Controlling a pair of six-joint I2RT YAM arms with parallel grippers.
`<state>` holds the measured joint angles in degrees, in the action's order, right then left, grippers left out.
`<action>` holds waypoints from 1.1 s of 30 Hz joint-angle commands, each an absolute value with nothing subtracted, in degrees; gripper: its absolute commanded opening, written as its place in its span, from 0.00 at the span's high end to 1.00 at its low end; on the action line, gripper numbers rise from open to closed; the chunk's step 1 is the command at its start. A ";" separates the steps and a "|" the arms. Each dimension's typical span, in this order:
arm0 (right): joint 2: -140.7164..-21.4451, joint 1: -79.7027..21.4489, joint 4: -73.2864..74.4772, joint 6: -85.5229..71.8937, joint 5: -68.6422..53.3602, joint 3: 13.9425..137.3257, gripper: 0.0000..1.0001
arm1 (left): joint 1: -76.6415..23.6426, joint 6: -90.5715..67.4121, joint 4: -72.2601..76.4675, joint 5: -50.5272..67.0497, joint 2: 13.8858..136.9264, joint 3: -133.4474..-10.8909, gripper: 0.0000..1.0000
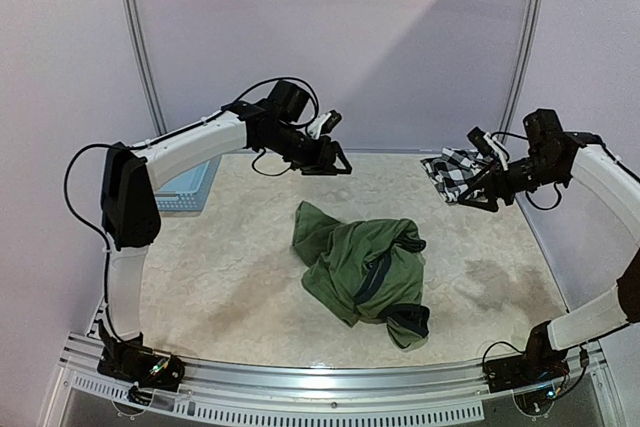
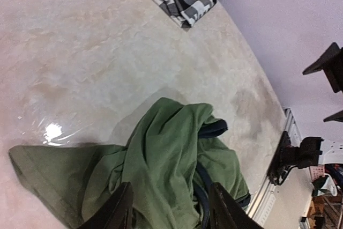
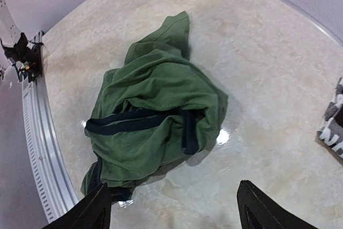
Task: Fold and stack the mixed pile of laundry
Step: Place the crumpled tank top at the center of the board, then pick up the crumpled tank top from the center of the board.
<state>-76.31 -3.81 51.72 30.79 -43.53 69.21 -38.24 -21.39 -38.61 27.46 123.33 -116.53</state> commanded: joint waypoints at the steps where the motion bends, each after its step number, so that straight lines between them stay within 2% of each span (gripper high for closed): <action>1: -77.44 -9.53 57.73 36.82 -39.42 66.23 0.23 | -38.25 -15.08 -41.83 20.36 113.94 -107.33 0.51; 3: -81.00 -12.69 59.83 38.72 -39.13 66.14 0.28 | -38.76 -13.10 -42.03 19.40 111.82 -100.80 0.53; 5: -83.23 -15.97 59.64 39.66 -37.17 65.79 0.29 | -39.52 -11.08 -42.37 18.52 110.03 -94.72 0.54; 8: -84.68 -22.37 57.96 40.41 -33.87 64.39 0.27 | -40.95 -11.76 -40.24 19.50 106.95 -85.72 0.54; 13: -84.97 -36.80 53.03 43.92 -25.07 59.69 0.23 | -42.52 -20.55 -28.11 24.20 101.67 -70.66 0.52; 17: -85.50 -44.99 46.51 46.50 -18.06 56.65 0.25 | -44.28 -23.41 -26.36 22.67 101.96 -66.95 0.52; 22: -90.38 -50.57 38.36 45.48 -11.83 57.05 0.33 | -44.71 -30.25 -23.23 18.26 103.68 -64.12 0.51; 29: -94.48 -54.75 32.88 42.63 -10.76 58.24 0.36 | -44.82 -37.69 -16.87 14.59 104.35 -59.64 0.49; 33: -94.28 -57.20 31.61 42.48 -10.16 59.05 0.36 | -45.22 -39.14 -13.13 15.29 106.05 -58.22 0.54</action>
